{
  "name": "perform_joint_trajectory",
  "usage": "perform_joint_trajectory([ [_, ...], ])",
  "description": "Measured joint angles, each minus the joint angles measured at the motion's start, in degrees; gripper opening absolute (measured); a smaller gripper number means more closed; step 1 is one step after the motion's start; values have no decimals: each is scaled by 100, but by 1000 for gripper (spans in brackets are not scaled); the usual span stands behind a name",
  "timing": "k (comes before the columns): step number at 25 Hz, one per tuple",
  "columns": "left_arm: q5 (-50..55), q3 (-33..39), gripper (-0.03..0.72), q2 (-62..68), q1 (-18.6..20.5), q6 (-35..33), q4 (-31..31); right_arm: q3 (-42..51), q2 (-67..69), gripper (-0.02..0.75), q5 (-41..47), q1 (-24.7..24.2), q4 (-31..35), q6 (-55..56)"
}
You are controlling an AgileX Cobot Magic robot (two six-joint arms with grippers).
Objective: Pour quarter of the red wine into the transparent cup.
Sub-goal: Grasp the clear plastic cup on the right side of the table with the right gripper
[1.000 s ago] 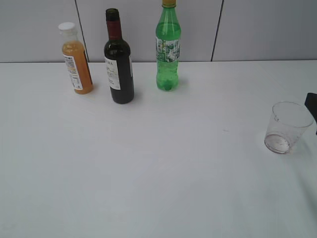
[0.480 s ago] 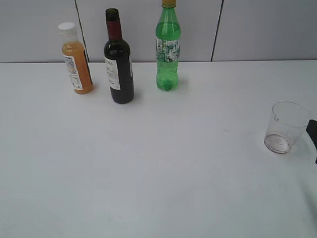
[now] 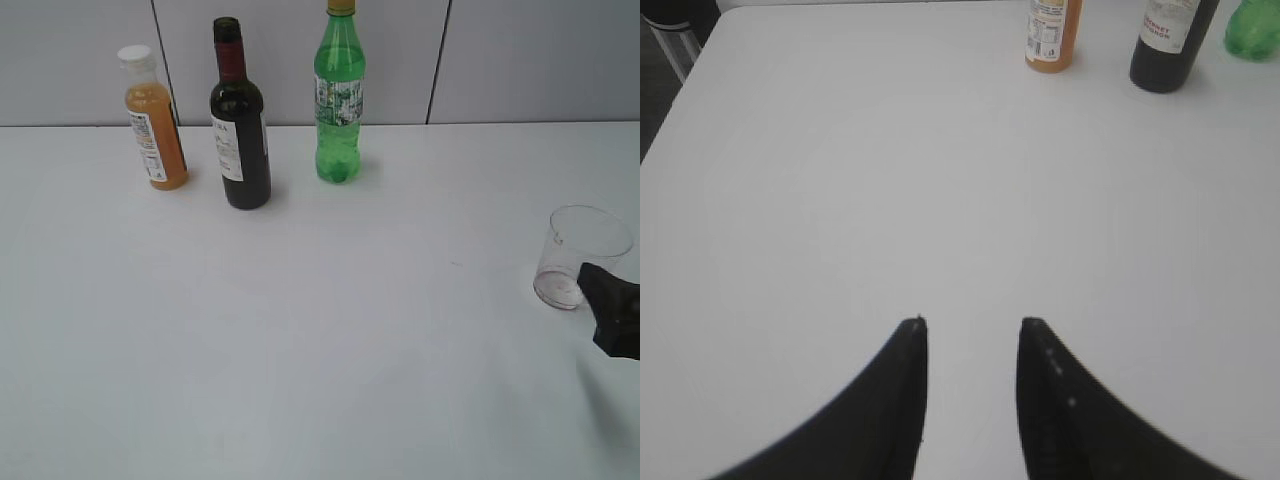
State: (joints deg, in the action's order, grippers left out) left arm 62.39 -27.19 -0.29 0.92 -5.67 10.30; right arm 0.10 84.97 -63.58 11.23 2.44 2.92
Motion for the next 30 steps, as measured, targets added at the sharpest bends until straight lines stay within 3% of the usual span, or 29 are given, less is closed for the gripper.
perform_joint_trajectory([
  [8, 0, 0, 240, 0, 0, 0, 0, -23, 1809, 670, -510, 0, -21, 200],
  [30, 0, 0, 240, 0, 0, 0, 0, -1237, 2989, 671, -572, 0, 118, 131],
])
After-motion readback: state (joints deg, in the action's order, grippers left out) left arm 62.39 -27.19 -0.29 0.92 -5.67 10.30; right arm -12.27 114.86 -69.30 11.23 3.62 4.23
